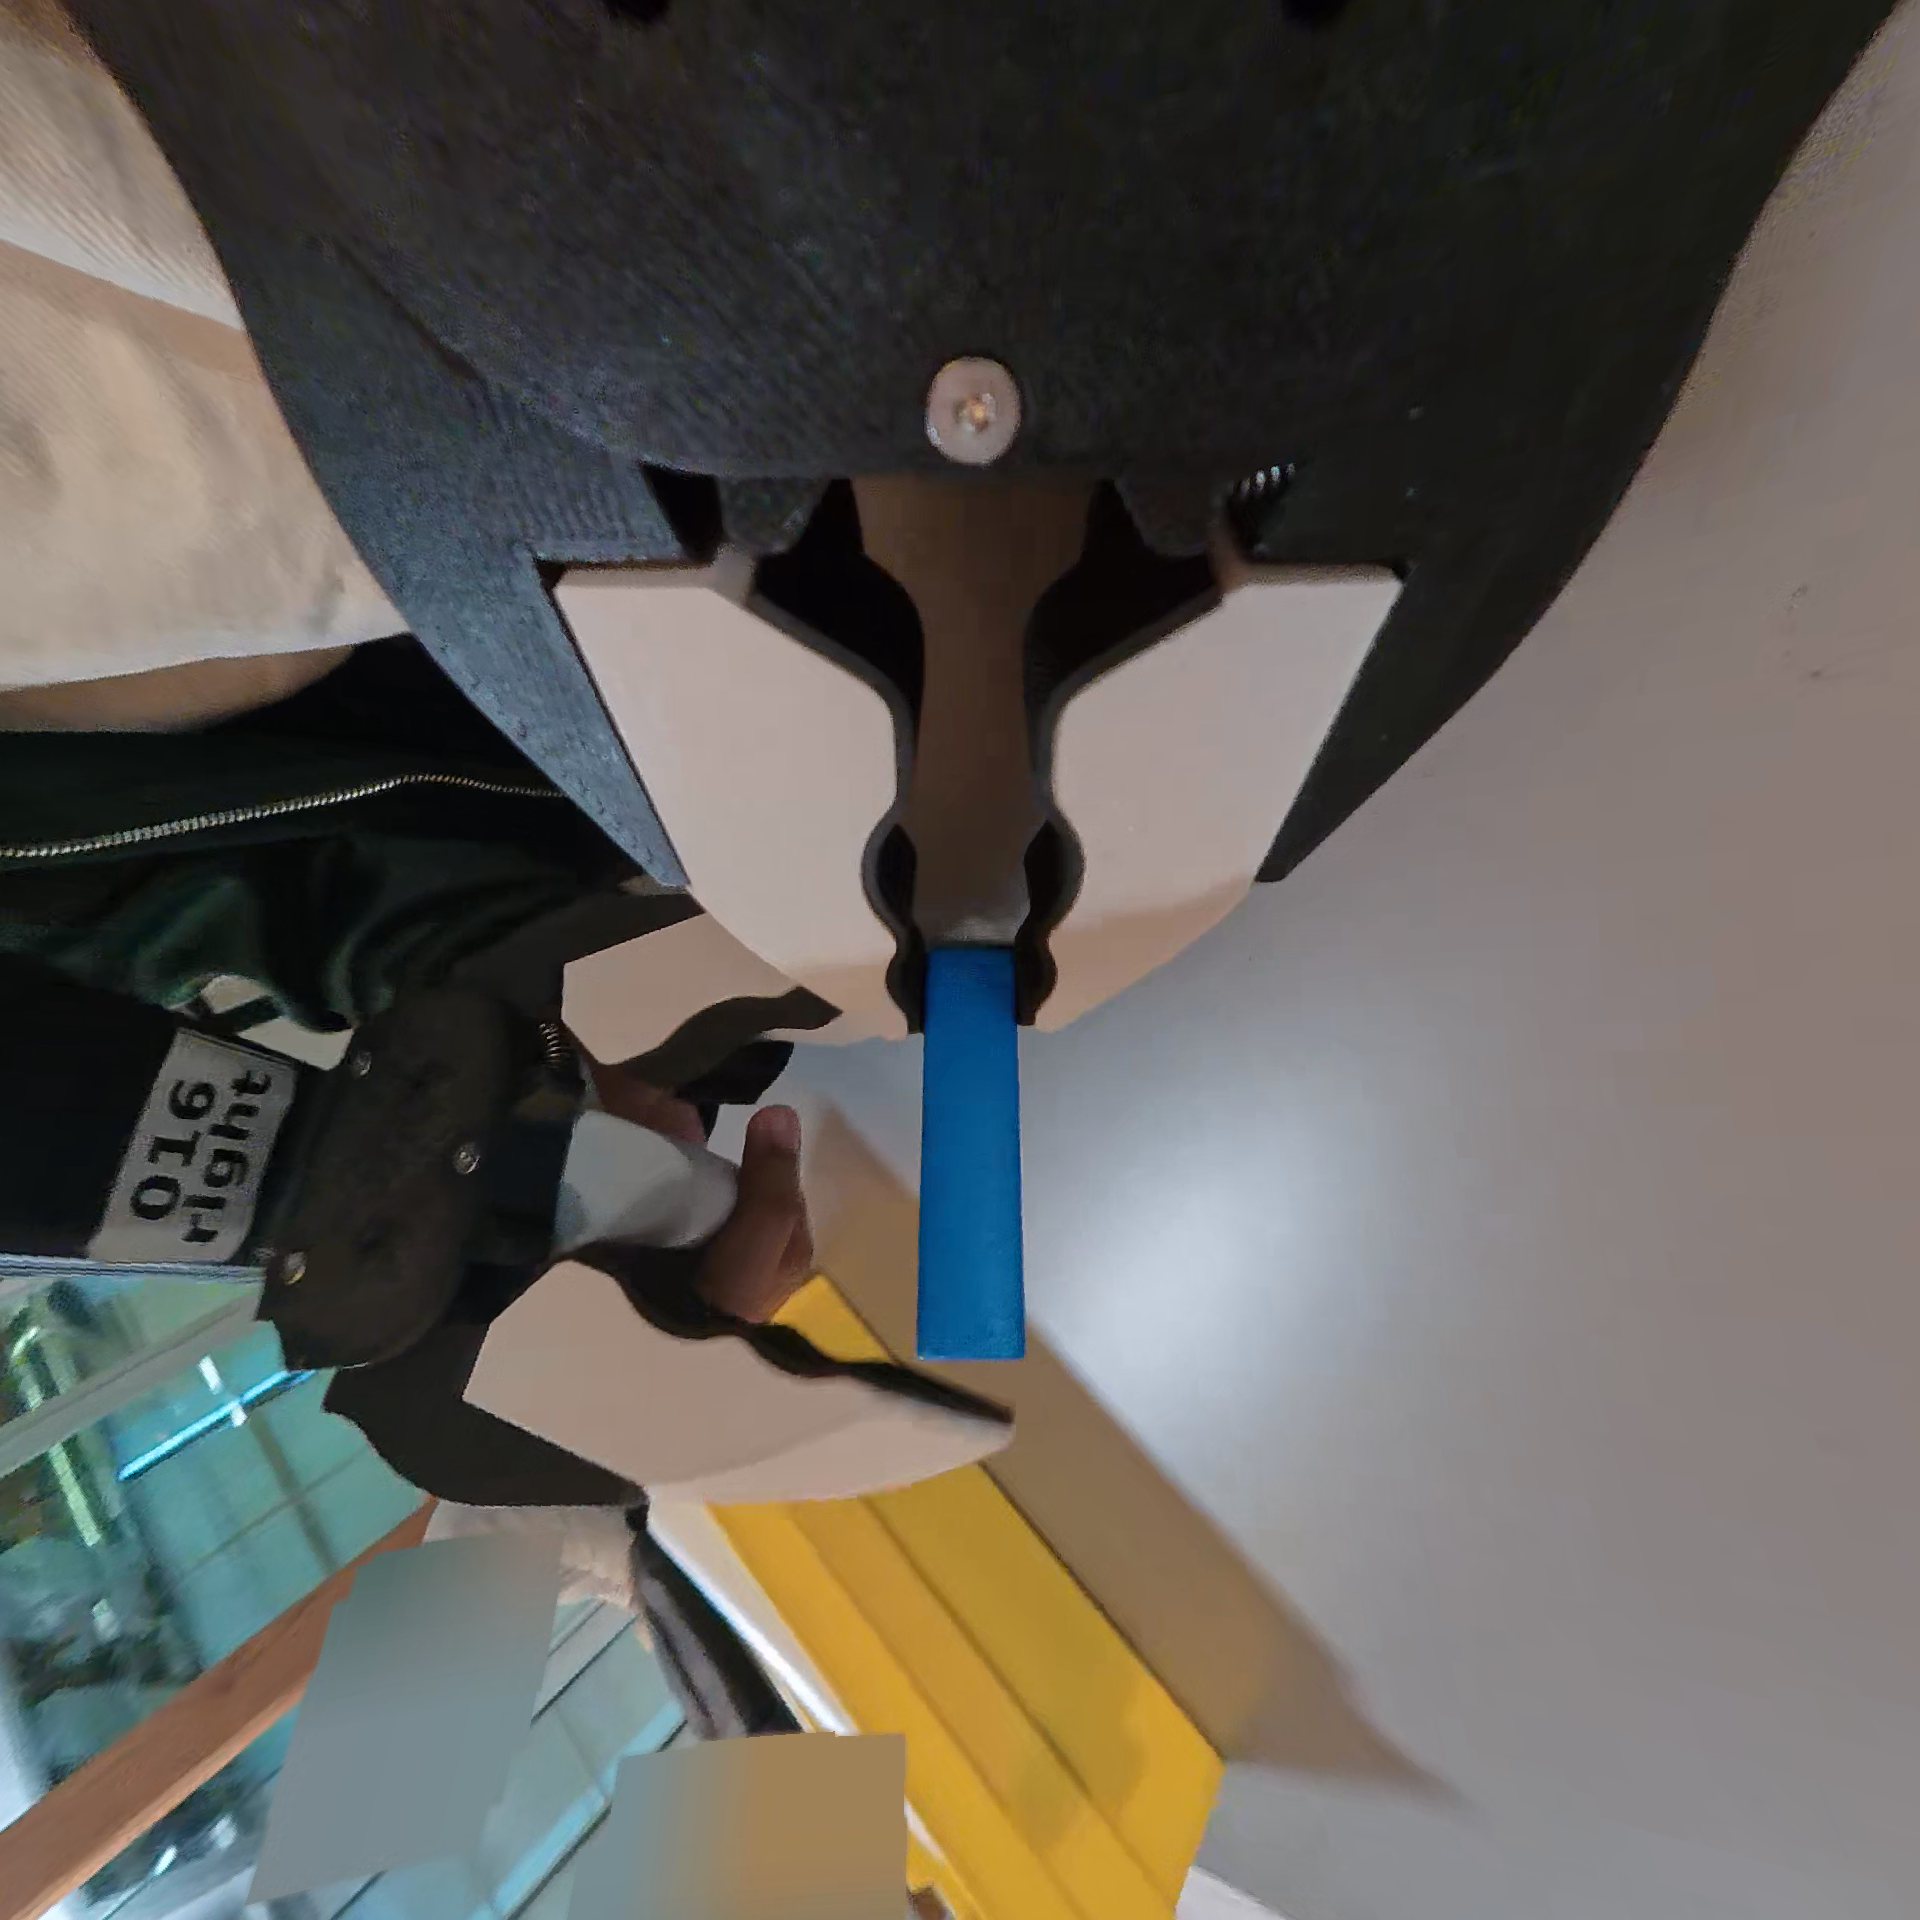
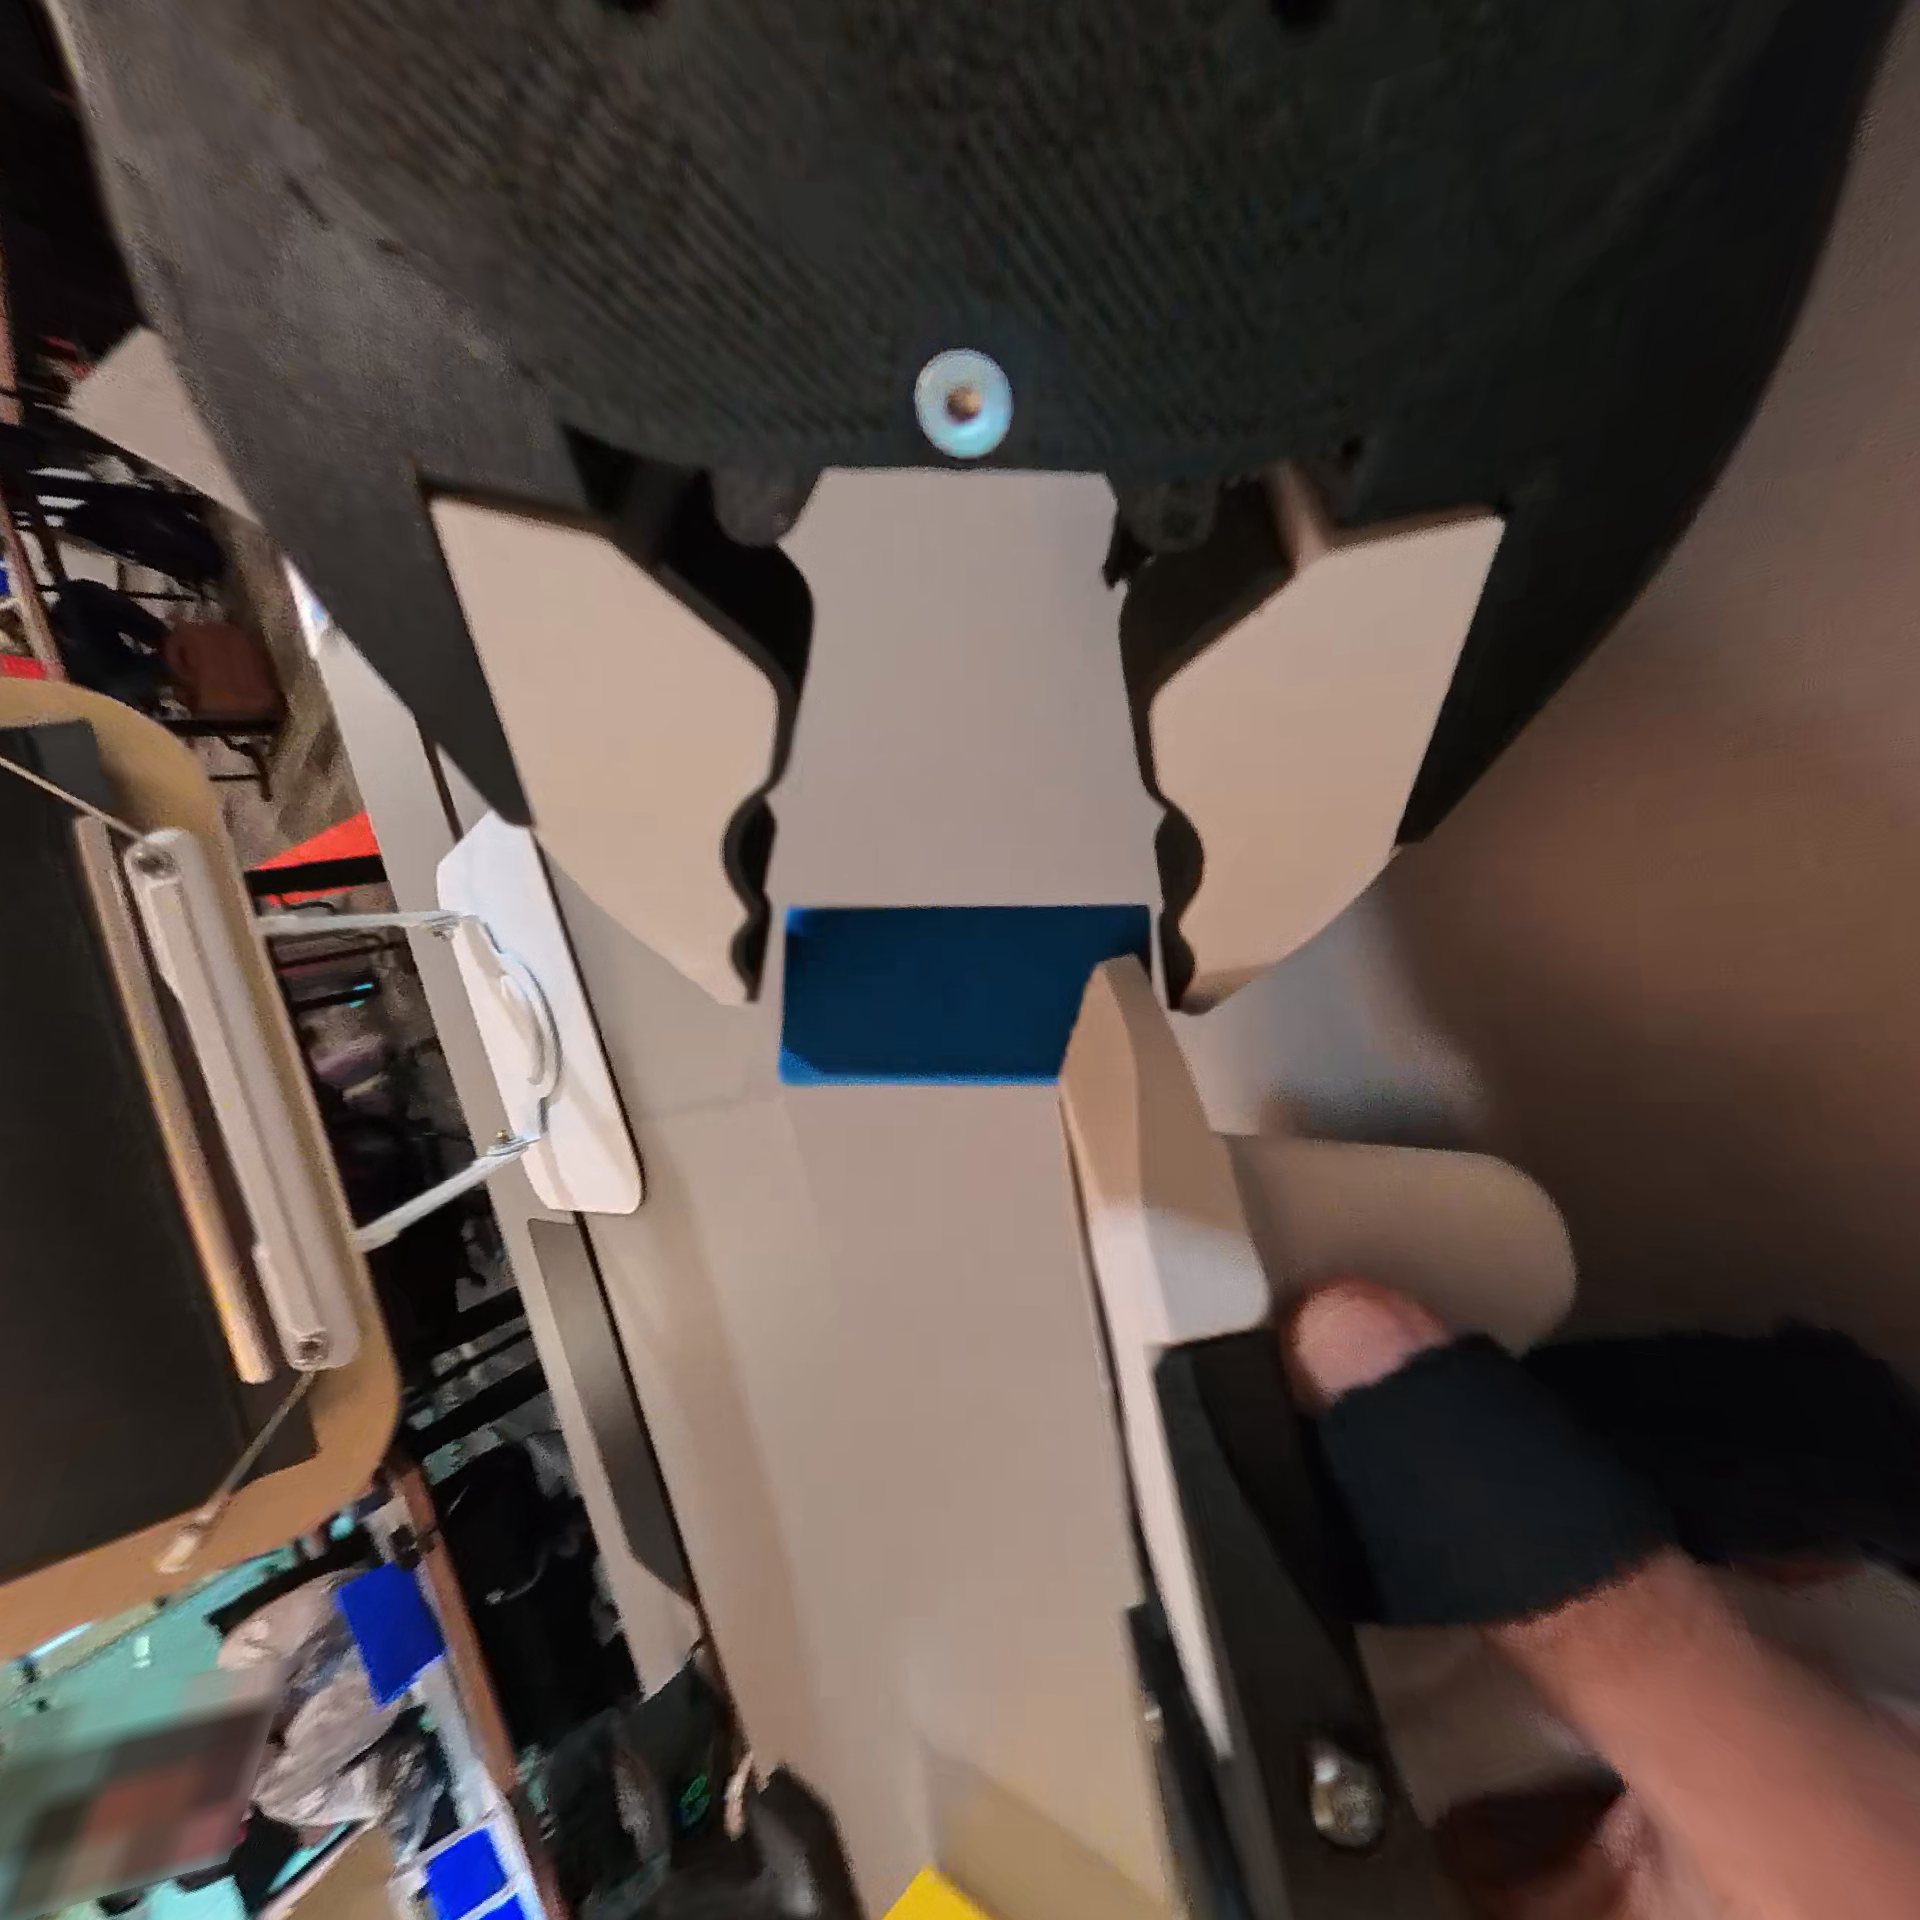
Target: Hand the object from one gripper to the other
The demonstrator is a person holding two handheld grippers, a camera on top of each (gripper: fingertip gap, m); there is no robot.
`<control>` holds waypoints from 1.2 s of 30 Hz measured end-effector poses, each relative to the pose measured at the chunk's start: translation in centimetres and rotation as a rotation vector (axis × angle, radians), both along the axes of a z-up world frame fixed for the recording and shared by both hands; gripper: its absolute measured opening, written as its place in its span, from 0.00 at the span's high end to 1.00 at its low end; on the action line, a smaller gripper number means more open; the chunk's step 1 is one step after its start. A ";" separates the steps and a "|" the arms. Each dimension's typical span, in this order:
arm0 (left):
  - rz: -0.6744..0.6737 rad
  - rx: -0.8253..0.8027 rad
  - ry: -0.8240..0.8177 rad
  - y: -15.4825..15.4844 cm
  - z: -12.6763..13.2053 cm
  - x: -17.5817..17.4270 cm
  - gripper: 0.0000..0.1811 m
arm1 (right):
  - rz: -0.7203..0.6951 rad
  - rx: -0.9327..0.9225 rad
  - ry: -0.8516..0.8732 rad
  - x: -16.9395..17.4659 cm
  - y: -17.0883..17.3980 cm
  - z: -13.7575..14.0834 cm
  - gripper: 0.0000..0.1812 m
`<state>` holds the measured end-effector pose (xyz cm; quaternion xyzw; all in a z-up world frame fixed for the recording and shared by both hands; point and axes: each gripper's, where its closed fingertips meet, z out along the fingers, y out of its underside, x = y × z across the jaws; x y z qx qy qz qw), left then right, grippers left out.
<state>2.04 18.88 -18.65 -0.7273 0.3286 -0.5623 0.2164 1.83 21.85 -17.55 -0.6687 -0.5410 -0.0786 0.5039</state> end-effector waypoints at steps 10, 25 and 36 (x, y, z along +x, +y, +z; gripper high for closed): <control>0.016 -0.043 -0.336 1.0 4.1 -1.1 0.91 | 0.079 -0.367 0.992 1.3 0.2 6.3 0.59; -0.121 0.114 -0.383 -2.1 5.2 0.6 0.90 | 0.260 -0.710 1.275 -0.4 -2.0 7.7 0.91; -0.080 0.175 -0.379 -1.8 5.5 0.5 0.79 | 0.139 -0.457 1.153 4.7 -1.6 13.5 0.91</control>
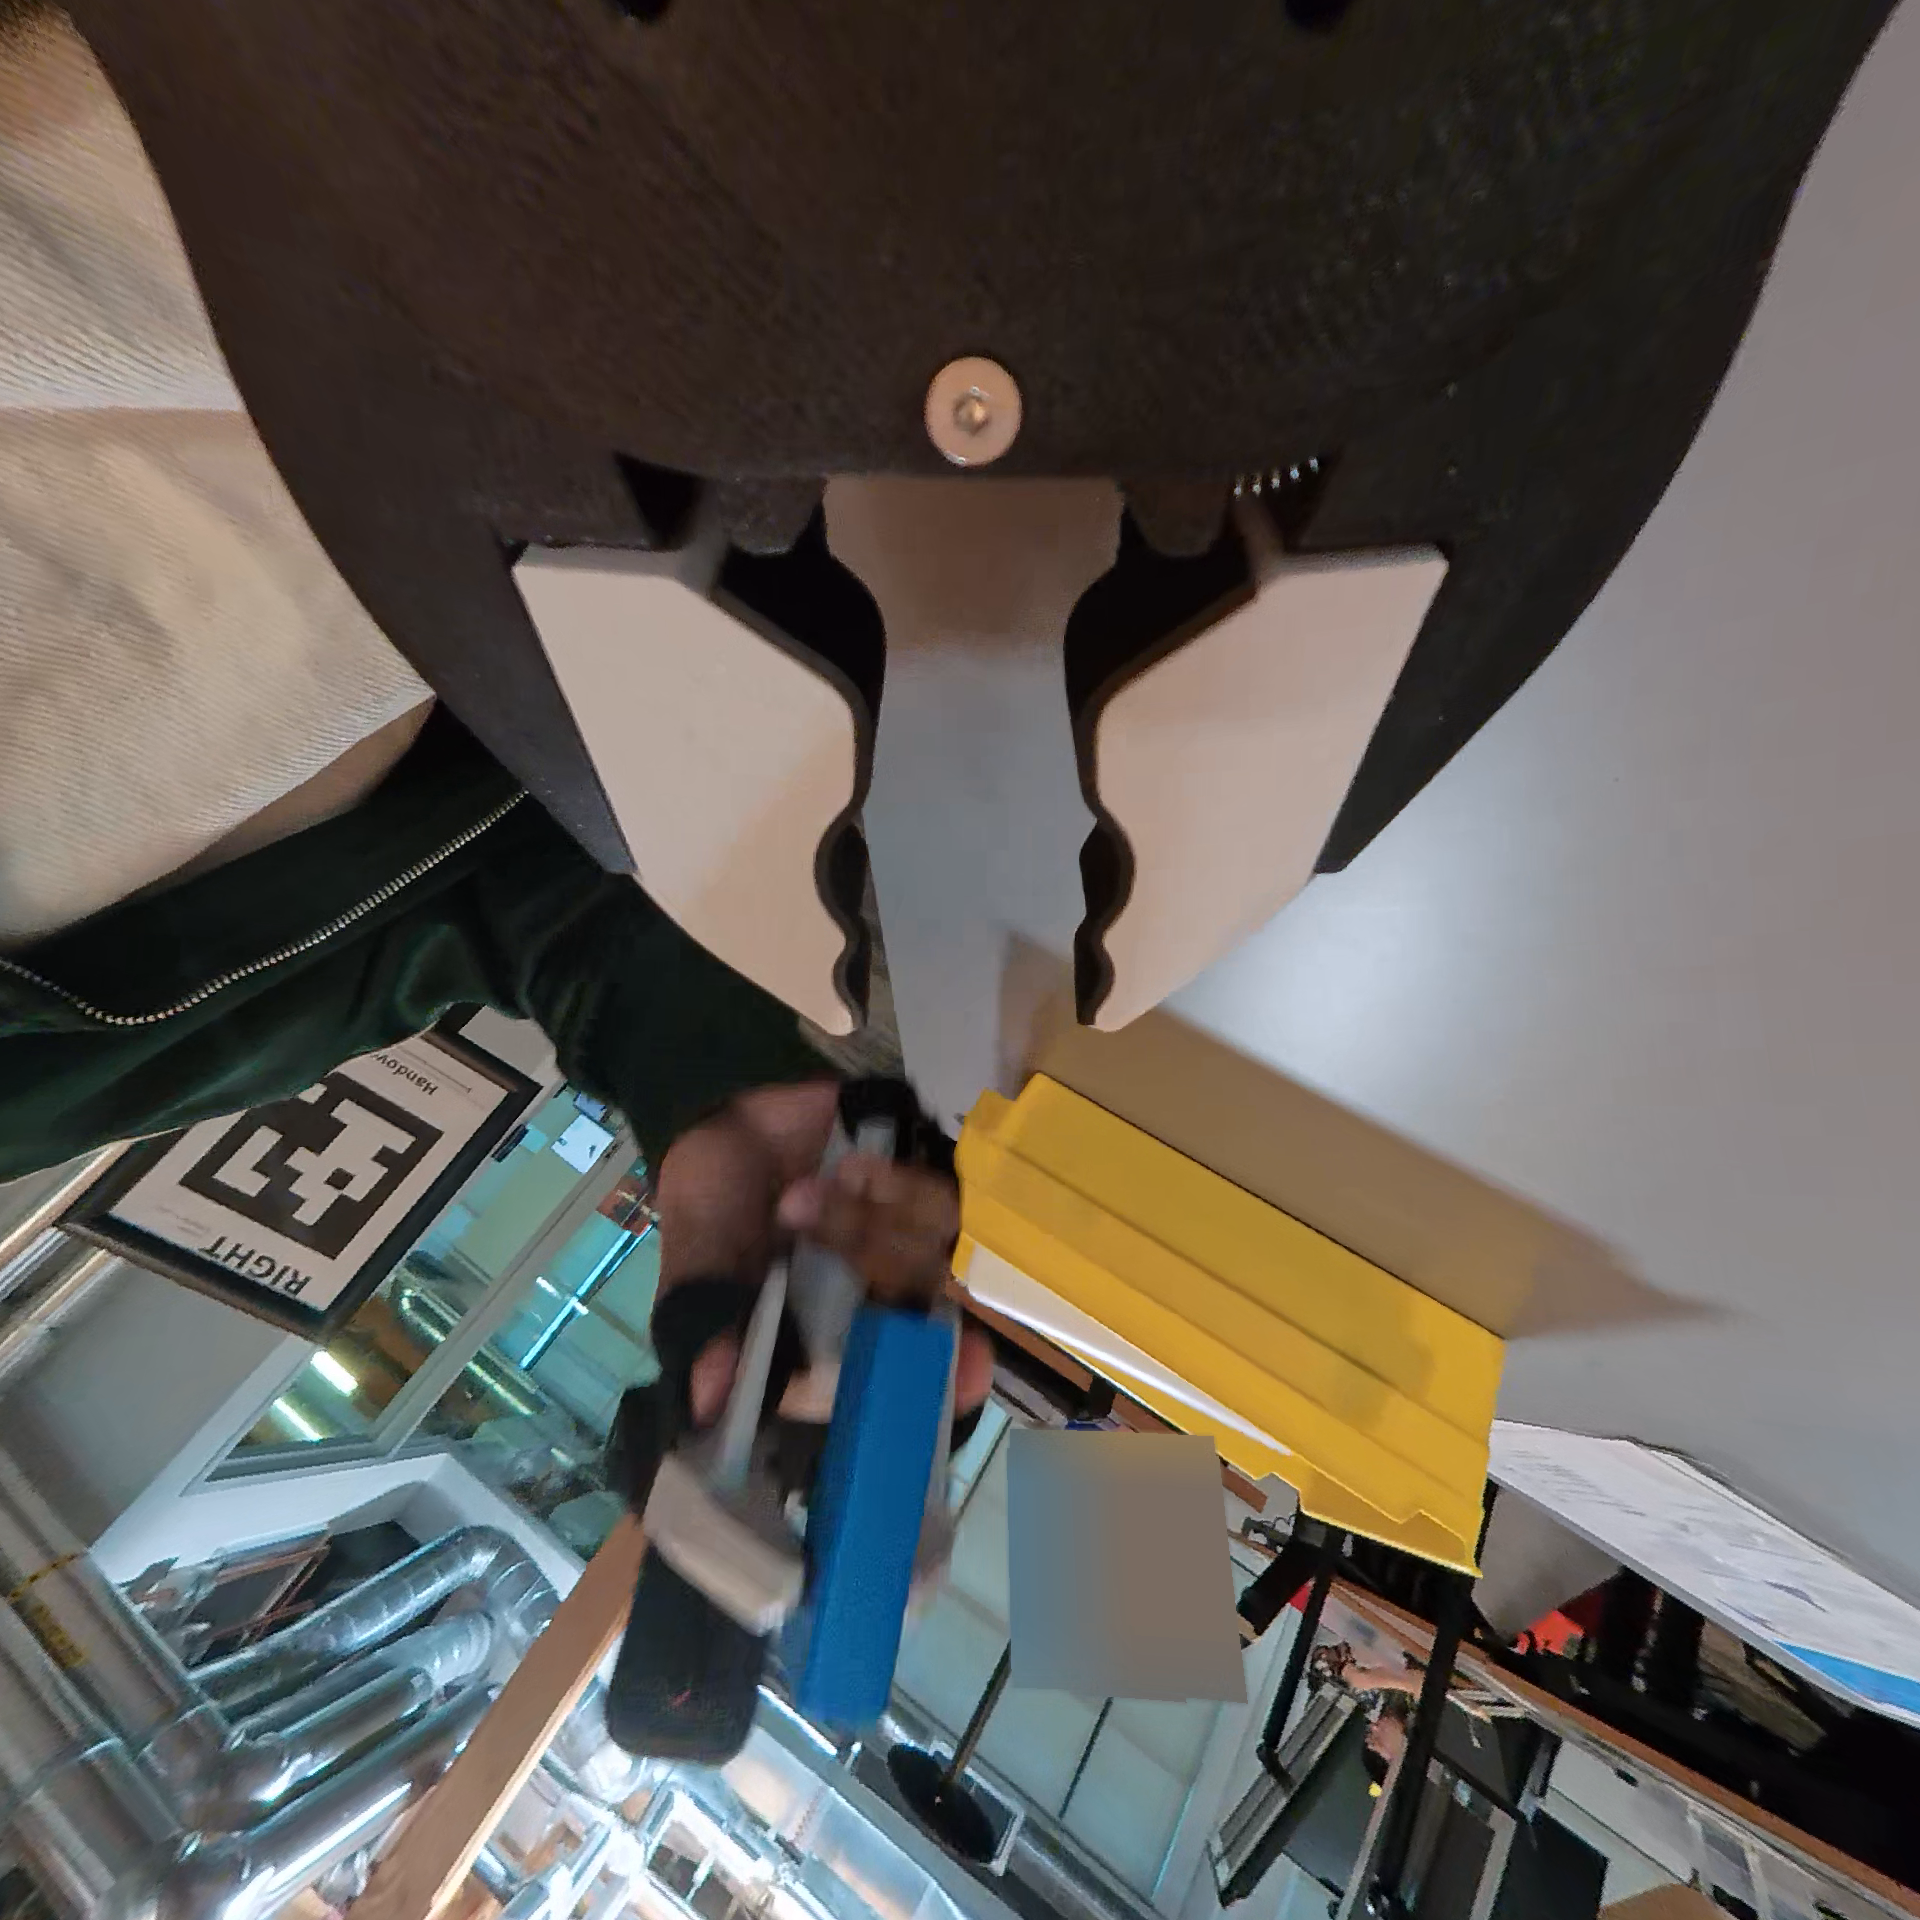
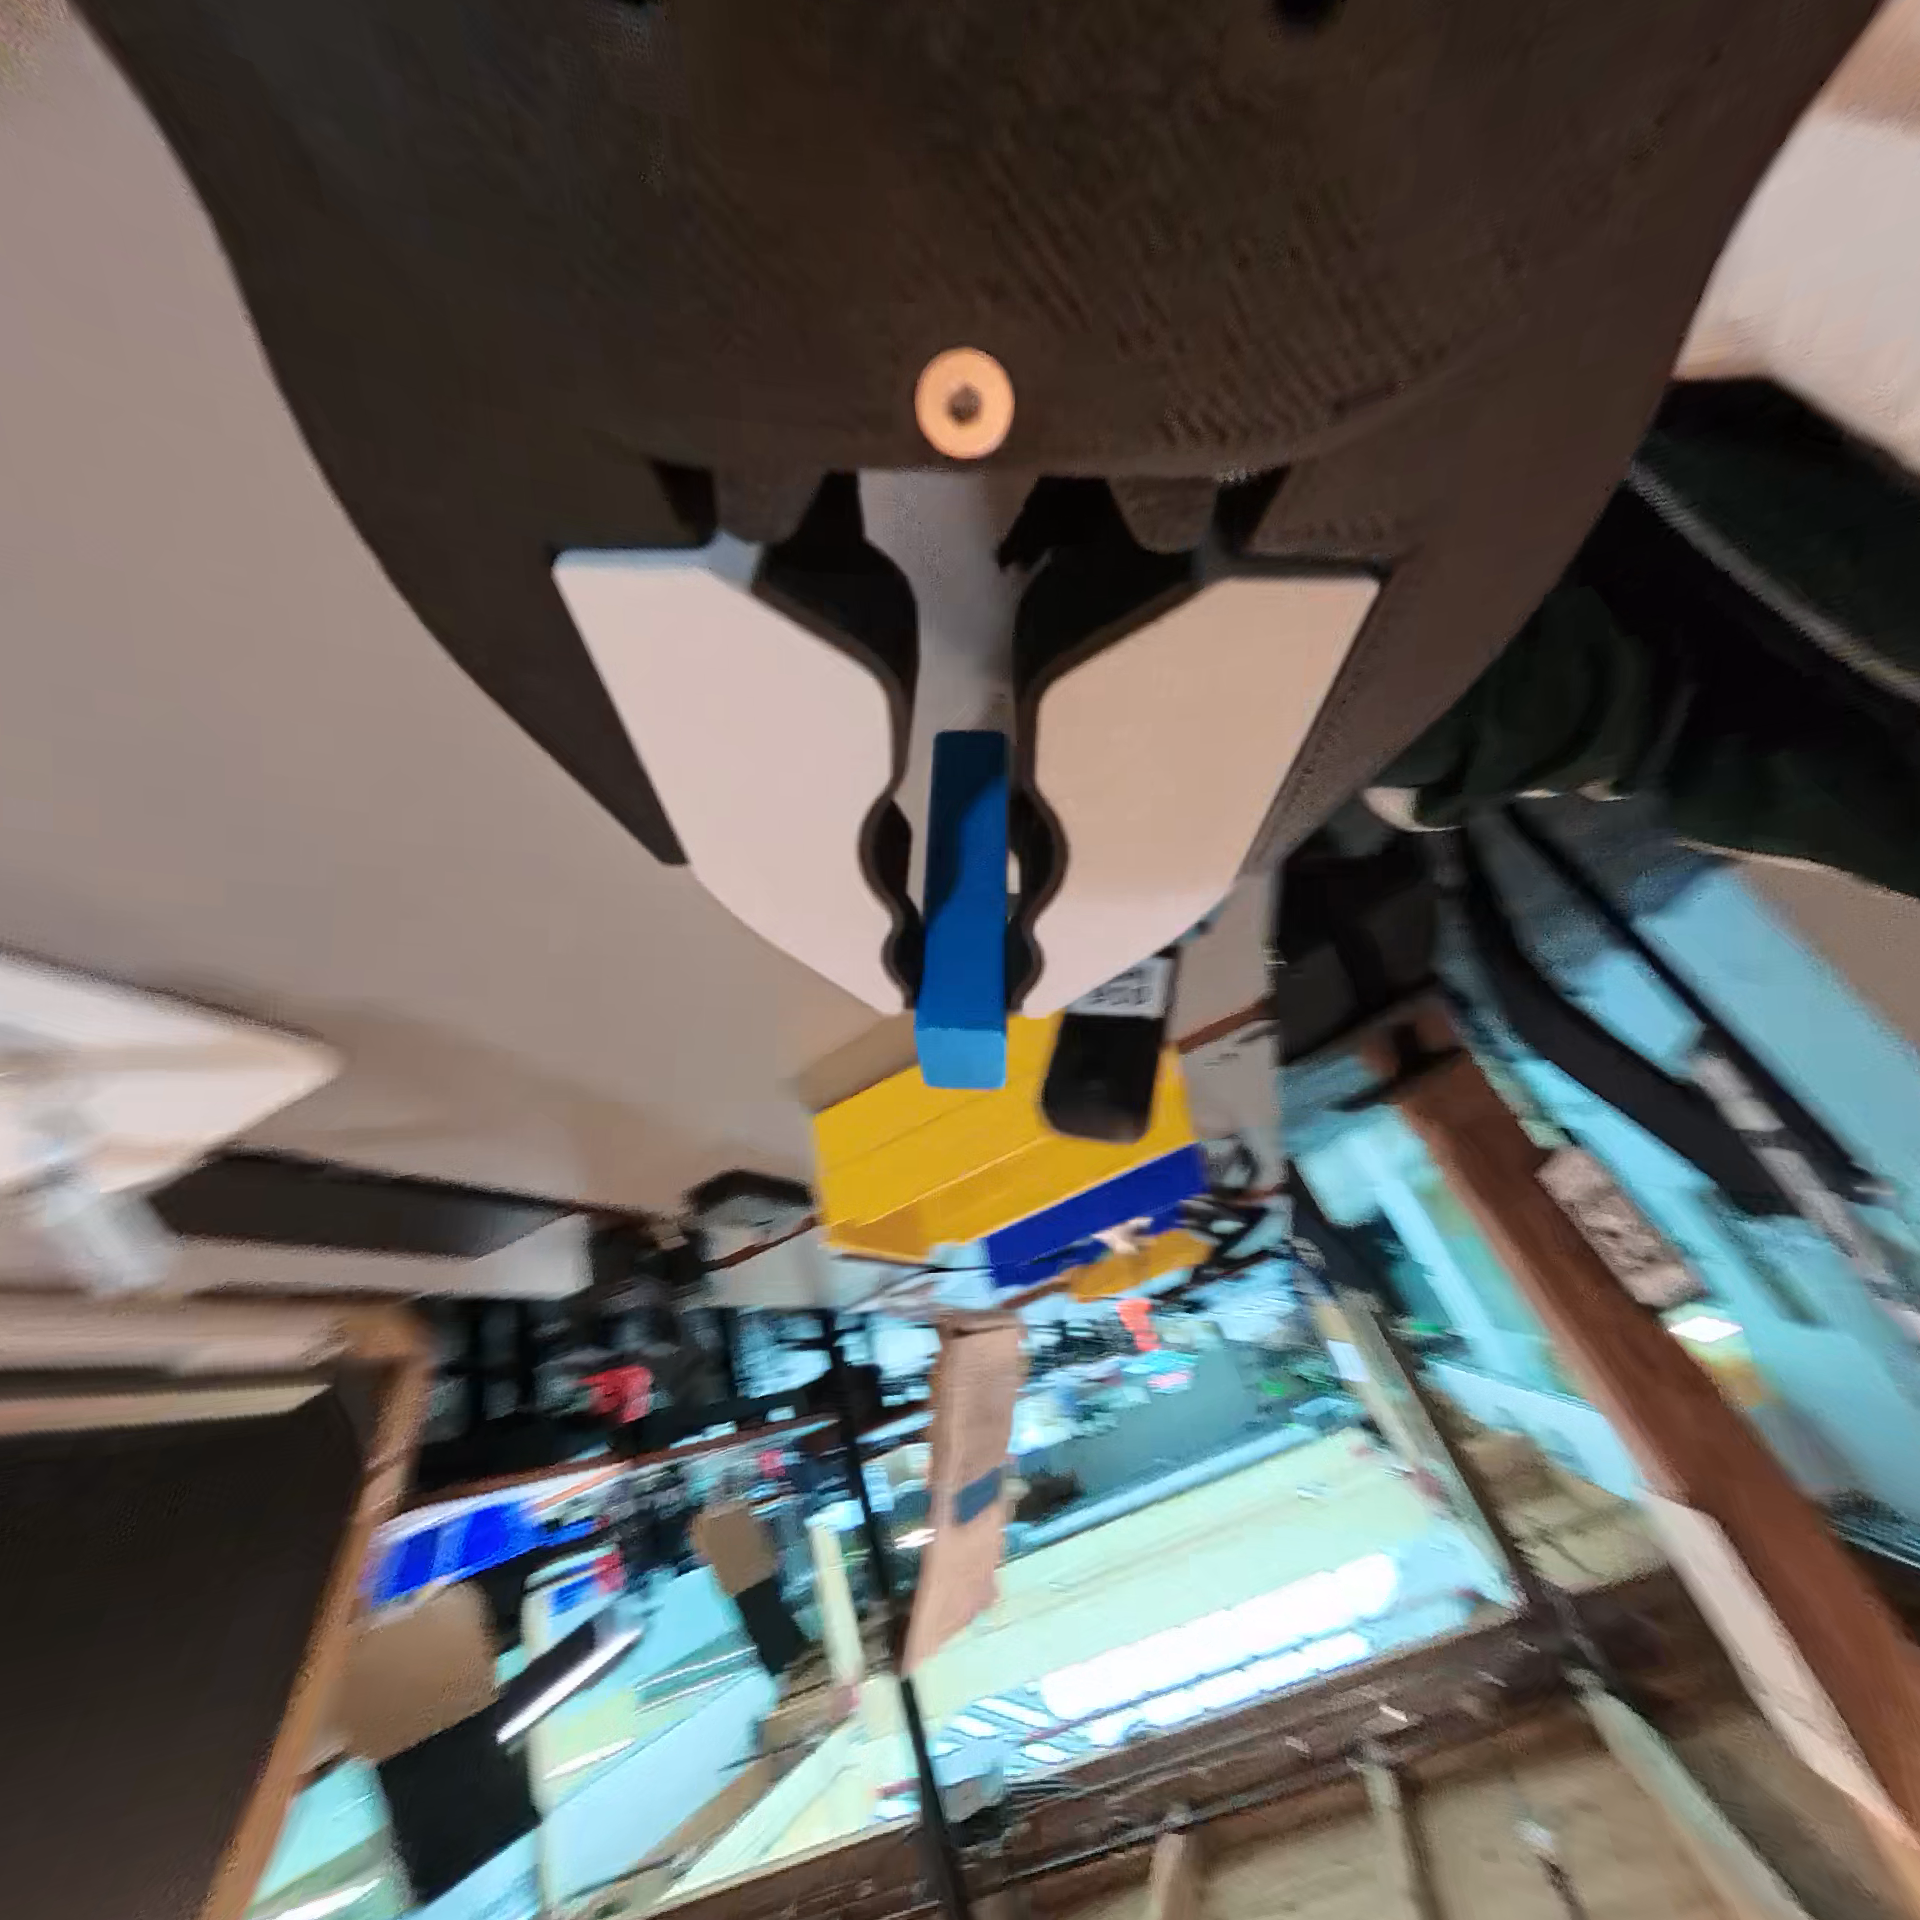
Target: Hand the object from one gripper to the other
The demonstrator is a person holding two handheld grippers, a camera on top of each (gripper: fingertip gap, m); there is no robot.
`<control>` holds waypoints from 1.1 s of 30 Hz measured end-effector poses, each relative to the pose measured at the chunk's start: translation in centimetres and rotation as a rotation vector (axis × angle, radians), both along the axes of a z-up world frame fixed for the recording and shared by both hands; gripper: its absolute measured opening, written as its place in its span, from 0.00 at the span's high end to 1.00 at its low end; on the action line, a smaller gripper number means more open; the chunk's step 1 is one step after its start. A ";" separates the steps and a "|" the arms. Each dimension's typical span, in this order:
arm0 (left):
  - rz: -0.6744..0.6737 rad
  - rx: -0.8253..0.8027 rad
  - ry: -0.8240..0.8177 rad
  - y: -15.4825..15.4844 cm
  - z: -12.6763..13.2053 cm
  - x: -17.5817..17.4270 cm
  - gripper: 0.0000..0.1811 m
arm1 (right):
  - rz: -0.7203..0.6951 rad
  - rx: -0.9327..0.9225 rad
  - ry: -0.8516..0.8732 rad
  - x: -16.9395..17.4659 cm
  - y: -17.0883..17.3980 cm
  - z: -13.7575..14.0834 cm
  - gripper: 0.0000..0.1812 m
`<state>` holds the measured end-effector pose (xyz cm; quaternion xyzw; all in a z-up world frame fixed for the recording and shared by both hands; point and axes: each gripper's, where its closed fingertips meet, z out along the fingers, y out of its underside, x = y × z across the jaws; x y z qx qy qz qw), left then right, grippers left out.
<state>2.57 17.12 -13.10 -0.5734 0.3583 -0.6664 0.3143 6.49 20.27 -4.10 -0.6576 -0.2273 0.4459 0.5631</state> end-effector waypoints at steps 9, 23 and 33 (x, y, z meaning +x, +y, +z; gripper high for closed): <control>0.022 0.016 0.040 0.1 -0.5 0.3 0.74 | -1.000 -0.059 -0.686 31.1 -0.2 1.9 0.91; 0.013 0.055 0.104 -0.3 -1.4 0.7 0.75 | -1.142 -0.531 -0.999 43.6 -3.6 -10.6 0.86; 0.025 0.043 0.100 0.1 -1.3 0.4 0.75 | -1.125 -0.252 -0.868 38.2 -1.5 -2.8 0.80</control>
